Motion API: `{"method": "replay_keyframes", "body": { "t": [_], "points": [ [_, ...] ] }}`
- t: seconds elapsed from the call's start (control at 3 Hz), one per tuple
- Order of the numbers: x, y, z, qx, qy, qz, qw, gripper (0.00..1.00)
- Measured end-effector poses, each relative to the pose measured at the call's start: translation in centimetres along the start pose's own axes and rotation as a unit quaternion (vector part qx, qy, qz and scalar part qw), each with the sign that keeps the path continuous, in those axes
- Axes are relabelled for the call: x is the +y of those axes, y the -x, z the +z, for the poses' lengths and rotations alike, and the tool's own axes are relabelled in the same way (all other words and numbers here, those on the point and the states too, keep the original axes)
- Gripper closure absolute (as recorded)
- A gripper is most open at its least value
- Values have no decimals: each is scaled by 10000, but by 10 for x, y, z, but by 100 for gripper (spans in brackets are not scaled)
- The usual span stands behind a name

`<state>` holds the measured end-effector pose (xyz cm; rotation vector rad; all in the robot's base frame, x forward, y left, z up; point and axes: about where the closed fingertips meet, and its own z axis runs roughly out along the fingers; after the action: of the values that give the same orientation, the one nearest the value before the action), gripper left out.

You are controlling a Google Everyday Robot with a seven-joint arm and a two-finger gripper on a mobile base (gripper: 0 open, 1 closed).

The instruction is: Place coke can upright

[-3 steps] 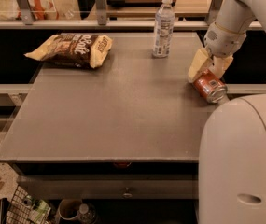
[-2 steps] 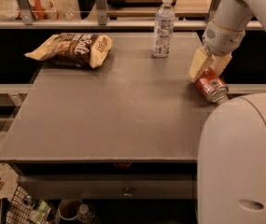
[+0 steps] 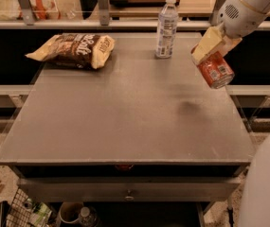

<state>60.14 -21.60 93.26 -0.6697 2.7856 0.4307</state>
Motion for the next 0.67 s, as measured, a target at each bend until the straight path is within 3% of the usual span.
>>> {"method": "replay_keyframes", "body": {
  "t": [0.33, 0.67],
  "points": [
    [8, -5, -24, -799, 832, -564, 9917, 100],
    [27, -7, -42, -1616, 1785, -1128, 9640, 100]
  ]
}}
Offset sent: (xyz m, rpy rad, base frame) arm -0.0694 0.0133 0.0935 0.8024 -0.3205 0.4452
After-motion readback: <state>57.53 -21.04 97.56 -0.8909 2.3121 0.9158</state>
